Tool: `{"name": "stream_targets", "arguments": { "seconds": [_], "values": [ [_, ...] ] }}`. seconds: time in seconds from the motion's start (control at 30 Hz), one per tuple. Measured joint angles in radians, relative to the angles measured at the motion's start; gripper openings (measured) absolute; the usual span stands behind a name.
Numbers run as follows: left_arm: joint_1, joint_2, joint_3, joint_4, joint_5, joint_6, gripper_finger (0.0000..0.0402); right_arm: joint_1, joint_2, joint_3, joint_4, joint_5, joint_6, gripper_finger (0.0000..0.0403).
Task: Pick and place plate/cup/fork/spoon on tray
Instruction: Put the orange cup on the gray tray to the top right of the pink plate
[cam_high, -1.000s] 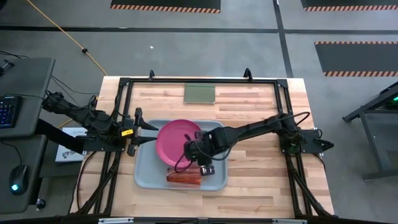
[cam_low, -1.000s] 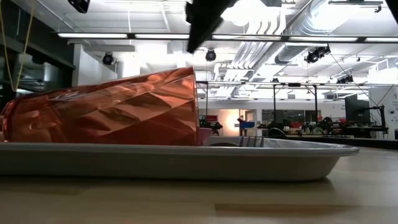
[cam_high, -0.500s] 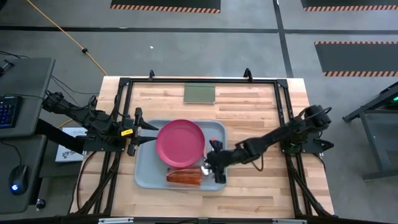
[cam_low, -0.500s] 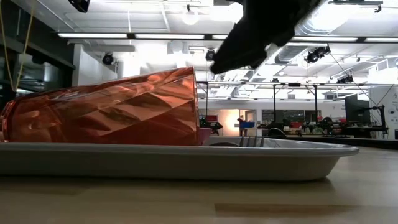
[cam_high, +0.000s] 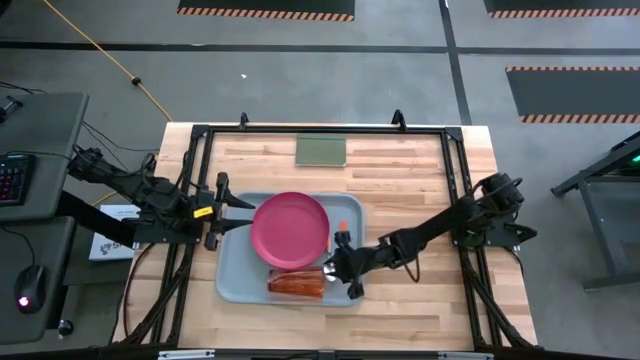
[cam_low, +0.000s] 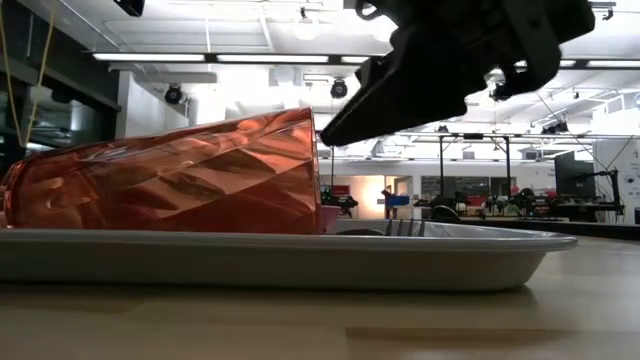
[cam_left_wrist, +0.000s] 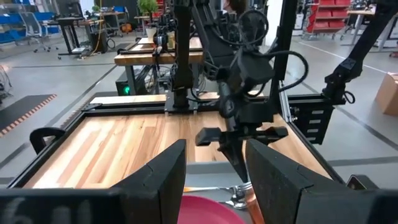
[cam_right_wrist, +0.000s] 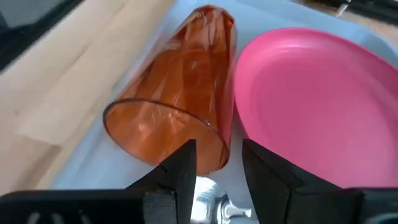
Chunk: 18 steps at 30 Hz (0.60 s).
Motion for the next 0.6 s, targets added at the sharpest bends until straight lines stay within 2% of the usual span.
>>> {"name": "stream_targets", "arguments": {
  "seconds": [0.2,0.6],
  "values": [
    [-0.001,0.017,0.000,0.006,-0.002,0.000,0.0157,0.022,0.022,0.062,-0.089,0.042,-0.081,0.0122],
    [0.000,0.037,0.000,0.023,-0.008,0.019,0.0157,0.015,0.071,0.076,-0.044,0.024,-0.135,0.0122]
  ]
}}
